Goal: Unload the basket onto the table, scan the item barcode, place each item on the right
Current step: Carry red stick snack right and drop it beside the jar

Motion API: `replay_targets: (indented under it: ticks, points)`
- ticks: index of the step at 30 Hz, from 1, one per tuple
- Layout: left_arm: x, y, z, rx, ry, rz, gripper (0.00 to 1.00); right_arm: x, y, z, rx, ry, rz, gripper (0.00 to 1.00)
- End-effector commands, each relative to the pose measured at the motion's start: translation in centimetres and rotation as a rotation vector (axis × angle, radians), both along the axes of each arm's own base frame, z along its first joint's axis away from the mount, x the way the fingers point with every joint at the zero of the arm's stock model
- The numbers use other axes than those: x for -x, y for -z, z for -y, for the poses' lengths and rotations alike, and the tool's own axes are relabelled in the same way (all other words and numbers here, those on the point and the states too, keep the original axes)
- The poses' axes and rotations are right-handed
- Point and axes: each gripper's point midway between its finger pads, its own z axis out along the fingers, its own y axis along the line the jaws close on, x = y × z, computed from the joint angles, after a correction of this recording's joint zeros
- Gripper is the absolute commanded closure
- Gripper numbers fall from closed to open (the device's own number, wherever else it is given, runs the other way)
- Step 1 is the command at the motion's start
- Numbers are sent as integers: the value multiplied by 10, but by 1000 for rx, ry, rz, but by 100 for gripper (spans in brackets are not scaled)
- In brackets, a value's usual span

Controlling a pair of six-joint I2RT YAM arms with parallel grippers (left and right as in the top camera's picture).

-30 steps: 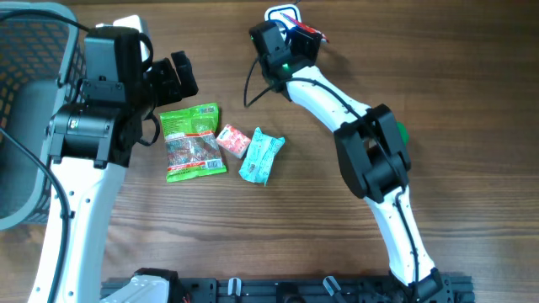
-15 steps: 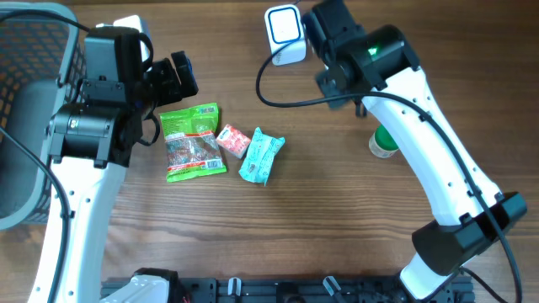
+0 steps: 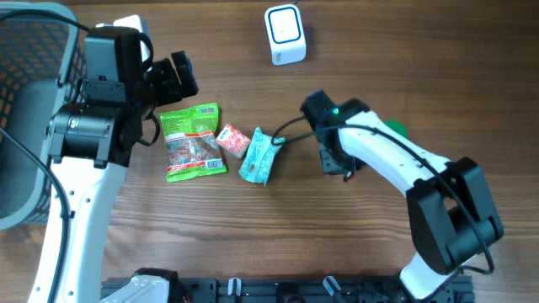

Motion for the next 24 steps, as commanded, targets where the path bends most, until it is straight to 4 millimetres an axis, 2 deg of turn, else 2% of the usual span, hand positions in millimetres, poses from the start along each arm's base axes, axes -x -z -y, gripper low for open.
replay_targets:
  ticks: [1, 2, 5, 7, 9, 12, 13, 16, 21, 22, 24]
  points:
    - [-1, -3, -1, -14, 4, 9, 0, -6, 8, 8, 25, 21, 55, 49]
    - [-1, -3, -1, -14, 4, 9, 0, -11, 6, 8, 34, 12, 74, 45]
    - [-1, -3, -1, -14, 4, 9, 0, -26, -9, 4, 39, -33, 102, 45]
    - [-1, -3, -1, -14, 4, 9, 0, -35, -22, -12, -29, -67, 103, 48]
    - [-1, -3, -1, -14, 4, 9, 0, -36, -24, -29, -116, -74, 85, 58]
    - [-1, -3, -1, -14, 4, 9, 0, -30, -18, -42, -198, -69, 56, 85]
    - [-1, -3, -1, -14, 4, 9, 0, -31, -15, -43, -201, -69, 60, 85]
    - [-1, -3, -1, -14, 4, 9, 0, -37, -4, -36, -166, -72, 113, 85]
    - [-1, -3, -1, -14, 4, 9, 0, -31, 19, -29, -163, -64, 130, 86]
    - [-1, -3, -1, -14, 4, 9, 0, -29, 23, -25, -157, -57, 132, 86]
    - [-1, -3, -1, -14, 4, 9, 0, -26, 31, -3, -90, -29, 138, 86]
